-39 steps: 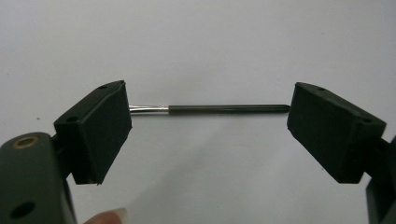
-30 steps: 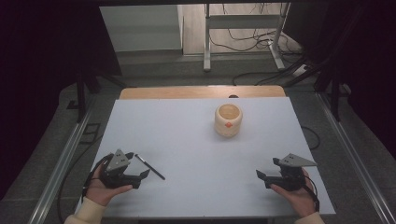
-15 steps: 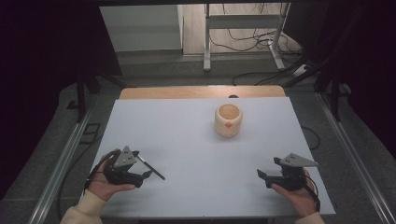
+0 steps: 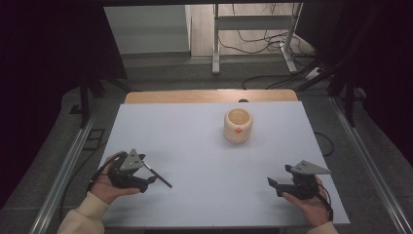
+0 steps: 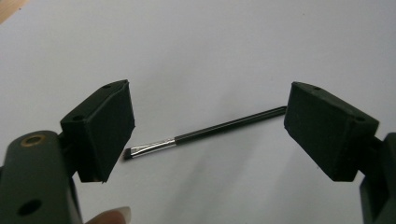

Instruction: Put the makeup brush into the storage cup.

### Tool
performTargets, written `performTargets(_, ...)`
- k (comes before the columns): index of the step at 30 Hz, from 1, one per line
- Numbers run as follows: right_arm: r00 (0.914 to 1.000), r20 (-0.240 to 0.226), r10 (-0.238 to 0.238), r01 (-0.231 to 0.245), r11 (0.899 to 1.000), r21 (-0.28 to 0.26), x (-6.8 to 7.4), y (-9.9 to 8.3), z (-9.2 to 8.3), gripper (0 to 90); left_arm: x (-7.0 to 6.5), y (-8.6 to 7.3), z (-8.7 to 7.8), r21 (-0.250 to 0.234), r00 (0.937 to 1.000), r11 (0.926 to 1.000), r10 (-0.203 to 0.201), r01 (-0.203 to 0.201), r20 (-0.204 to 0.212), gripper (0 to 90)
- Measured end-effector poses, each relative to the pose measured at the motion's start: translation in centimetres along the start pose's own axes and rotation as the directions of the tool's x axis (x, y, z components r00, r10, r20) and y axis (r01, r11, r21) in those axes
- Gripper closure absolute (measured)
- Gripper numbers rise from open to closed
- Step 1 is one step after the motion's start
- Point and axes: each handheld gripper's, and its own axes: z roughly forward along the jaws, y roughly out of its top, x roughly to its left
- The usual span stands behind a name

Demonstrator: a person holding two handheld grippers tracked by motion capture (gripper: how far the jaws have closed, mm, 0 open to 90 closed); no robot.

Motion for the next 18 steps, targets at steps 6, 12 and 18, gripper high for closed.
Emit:
performTargets(6,1.0000,-0.001,-0.001,0.001,1.000,0.005,0.2,0.0,0.1,16.6,0.8,-0.2,0.6,0.015,0.9994,0.9994,0.031,-0.031,0.014,16.4)
performTargets(12,1.0000,-0.001,-0.003,0.003,1.000,0.007,0.2,0.0,0.1,16.5,1.1,-0.1,1.0,0.027,0.9968,0.9975,0.064,-0.066,0.048,16.5)
performTargets(18,1.0000,-0.004,-0.005,0.005,1.000,0.006,0.2,0.0,0.1,16.6,1.5,0.3,1.3,0.060,0.9920,0.9920,0.108,-0.111,0.066,16.5)
